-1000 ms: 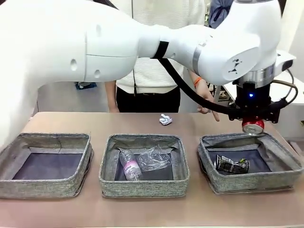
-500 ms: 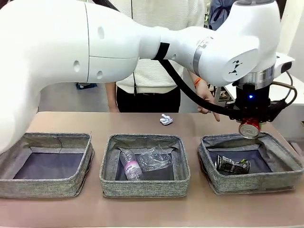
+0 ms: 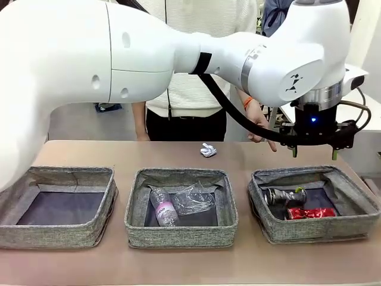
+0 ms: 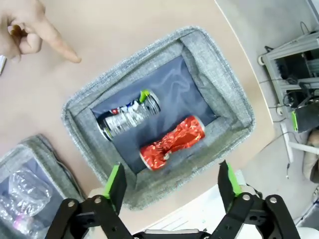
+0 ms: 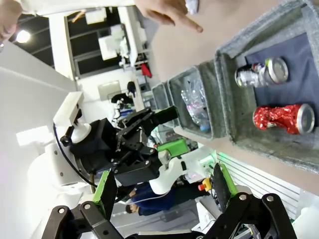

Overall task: Sort the waste into the appropriate baskets.
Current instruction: Place the picked waste into the Fabric basket indicated by the person.

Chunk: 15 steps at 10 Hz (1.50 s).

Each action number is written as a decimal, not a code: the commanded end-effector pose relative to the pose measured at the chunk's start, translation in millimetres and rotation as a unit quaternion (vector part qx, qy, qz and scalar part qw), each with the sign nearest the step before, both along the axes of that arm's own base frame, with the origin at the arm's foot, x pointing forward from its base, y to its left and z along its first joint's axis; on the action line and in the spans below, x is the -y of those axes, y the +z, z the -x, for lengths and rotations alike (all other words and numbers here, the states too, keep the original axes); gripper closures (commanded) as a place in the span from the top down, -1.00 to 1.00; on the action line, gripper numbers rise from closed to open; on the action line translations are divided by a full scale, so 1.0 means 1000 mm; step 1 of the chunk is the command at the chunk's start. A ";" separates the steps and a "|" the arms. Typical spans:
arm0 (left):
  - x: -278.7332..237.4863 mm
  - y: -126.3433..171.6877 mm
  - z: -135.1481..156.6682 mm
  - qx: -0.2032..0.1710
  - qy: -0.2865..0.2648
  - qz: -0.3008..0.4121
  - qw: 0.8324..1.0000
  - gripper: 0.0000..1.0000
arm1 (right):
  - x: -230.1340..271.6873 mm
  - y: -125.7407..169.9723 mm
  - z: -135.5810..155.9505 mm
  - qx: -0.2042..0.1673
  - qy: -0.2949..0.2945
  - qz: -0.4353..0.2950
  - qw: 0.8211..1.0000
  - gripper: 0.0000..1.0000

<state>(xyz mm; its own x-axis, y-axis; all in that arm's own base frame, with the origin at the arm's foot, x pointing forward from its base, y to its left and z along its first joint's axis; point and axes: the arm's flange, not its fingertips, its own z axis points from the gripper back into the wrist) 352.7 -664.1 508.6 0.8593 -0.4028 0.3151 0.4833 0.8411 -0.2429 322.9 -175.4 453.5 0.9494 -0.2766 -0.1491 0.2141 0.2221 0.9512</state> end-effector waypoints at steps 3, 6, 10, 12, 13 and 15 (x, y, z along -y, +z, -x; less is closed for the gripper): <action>-0.034 0.023 -0.002 -0.023 -0.009 0.014 1.000 1.00 | 0.001 0.003 0.001 0.002 0.004 0.005 1.000 1.00; -0.150 0.051 0.006 -0.064 -0.083 0.012 0.994 1.00 | -0.020 0.002 -0.038 0.000 0.069 -0.006 0.998 1.00; -0.361 0.018 0.029 -0.137 0.053 0.097 0.984 1.00 | -0.125 0.034 -0.139 -0.009 0.215 0.039 0.976 1.00; -0.459 -0.002 0.052 -0.190 0.063 0.214 0.956 1.00 | -0.210 0.039 -0.168 0.019 0.274 0.023 0.961 1.00; -0.506 -0.017 0.066 -0.237 0.052 0.293 0.925 1.00 | -0.242 0.038 -0.170 0.021 0.296 0.019 0.955 1.00; -0.582 -0.039 0.086 -0.315 0.069 0.394 0.861 1.00 | -0.244 0.044 -0.166 -0.005 0.302 0.027 0.953 1.00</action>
